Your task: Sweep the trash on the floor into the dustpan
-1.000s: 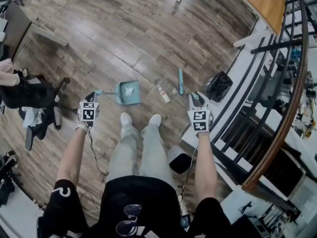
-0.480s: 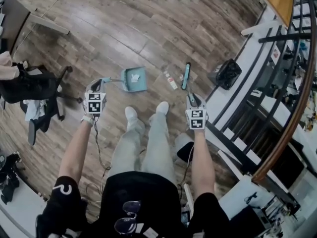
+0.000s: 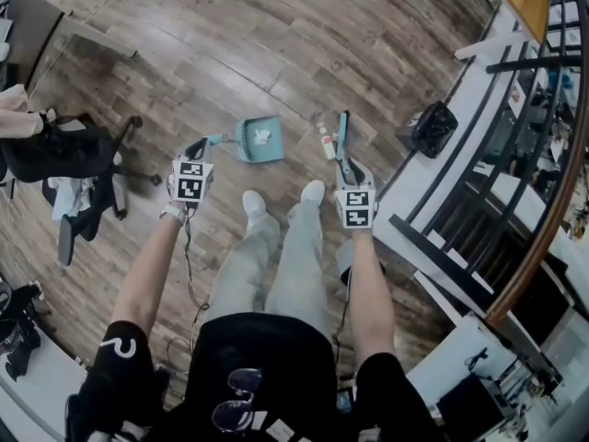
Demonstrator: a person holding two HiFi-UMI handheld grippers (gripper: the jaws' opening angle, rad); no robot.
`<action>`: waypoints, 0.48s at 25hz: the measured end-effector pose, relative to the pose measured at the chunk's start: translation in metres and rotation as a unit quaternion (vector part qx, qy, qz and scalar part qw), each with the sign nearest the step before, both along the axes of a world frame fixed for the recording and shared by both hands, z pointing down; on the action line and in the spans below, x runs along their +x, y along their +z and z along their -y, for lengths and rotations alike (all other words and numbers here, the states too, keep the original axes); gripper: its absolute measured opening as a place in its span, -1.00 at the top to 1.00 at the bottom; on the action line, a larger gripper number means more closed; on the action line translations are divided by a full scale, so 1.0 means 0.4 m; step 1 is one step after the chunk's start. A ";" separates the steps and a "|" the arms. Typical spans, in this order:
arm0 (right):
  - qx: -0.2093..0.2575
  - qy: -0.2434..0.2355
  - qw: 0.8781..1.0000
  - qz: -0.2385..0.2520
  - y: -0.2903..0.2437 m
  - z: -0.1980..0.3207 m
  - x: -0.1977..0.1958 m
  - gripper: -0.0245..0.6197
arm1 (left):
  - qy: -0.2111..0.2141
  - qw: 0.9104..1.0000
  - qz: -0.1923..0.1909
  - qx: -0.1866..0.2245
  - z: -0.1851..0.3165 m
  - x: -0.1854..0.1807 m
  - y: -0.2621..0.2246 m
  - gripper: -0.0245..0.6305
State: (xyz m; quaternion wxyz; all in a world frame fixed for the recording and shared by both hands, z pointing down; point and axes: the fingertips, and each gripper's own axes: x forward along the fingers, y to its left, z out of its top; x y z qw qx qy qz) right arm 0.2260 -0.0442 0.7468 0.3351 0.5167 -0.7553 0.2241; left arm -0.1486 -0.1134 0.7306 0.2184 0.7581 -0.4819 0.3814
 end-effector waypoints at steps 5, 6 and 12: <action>0.012 0.002 1.000 0.027 -0.022 0.001 -0.088 0.61 | 0.013 1.000 -0.006 -0.002 -0.012 0.013 -0.003 0.92; 0.013 0.002 0.999 0.033 -0.024 -0.001 -0.108 0.60 | 0.015 1.000 -0.007 -0.002 -0.013 0.014 -0.003 0.92; 0.019 -0.001 0.998 0.064 -0.042 -0.006 -0.227 0.60 | 0.024 1.000 -0.008 -0.003 -0.020 0.012 -0.002 0.92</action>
